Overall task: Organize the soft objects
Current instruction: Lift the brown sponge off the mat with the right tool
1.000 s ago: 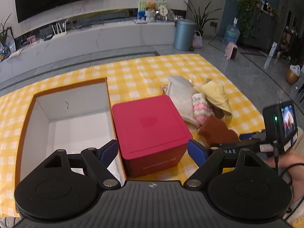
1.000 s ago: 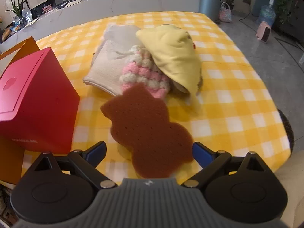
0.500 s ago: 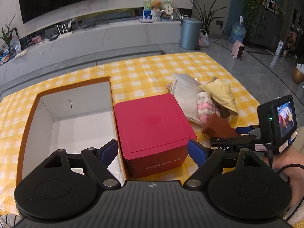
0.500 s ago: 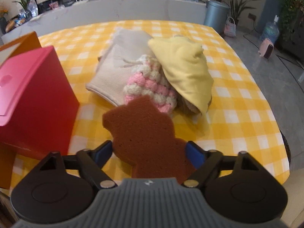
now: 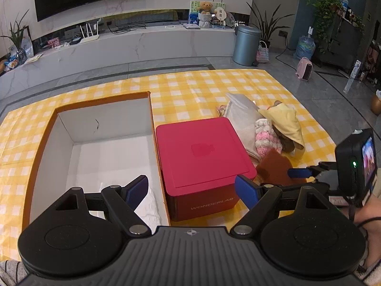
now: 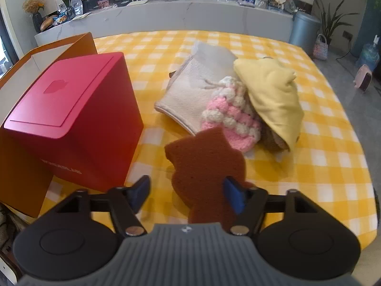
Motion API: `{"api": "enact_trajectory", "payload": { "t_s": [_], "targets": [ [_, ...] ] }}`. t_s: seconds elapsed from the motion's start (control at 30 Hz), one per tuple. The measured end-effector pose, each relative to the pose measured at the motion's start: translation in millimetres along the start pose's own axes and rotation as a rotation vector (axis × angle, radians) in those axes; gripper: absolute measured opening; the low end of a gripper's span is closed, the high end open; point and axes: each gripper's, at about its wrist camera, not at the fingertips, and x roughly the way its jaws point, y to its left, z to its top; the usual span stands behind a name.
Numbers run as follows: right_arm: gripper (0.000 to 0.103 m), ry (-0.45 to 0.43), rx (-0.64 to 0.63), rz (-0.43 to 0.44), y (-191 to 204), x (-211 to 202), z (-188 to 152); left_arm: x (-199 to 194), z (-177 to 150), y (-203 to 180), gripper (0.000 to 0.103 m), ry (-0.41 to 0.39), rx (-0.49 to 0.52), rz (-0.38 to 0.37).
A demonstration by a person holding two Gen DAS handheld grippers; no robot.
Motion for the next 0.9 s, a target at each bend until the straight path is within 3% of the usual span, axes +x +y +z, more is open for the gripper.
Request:
{"api": "enact_trajectory", "payload": {
  "t_s": [0.07,0.43,0.53,0.63,0.7,0.77,0.9],
  "targets": [
    [0.08,-0.003,0.011,0.006,-2,3,2,1,1,0,0.097,0.004,0.002,0.007],
    [0.08,-0.026,0.063,0.006,-9,1,4,0,-2,-7,0.097,0.016,0.016,0.007],
    [0.081,-0.036,0.026,-0.061,-5,-6,3,-3,-4,-7,0.097,0.016,0.022,0.009],
    [0.095,-0.057,-0.029,-0.107,-5,-19,2,-7,-5,-4,0.097,0.003,0.018,0.005],
    [0.099,-0.092,-0.023,-0.128,-13,-26,2,-8,-4,-2,0.097,-0.003,0.01,0.003],
    [0.1,-0.103,-0.004,-0.128,-22,-25,6,-7,-3,-1,0.097,0.0,0.007,0.0],
    [0.1,-0.064,-0.109,-0.076,-24,-7,18,-4,-5,1,0.097,0.015,0.01,0.01]
  ]
}}
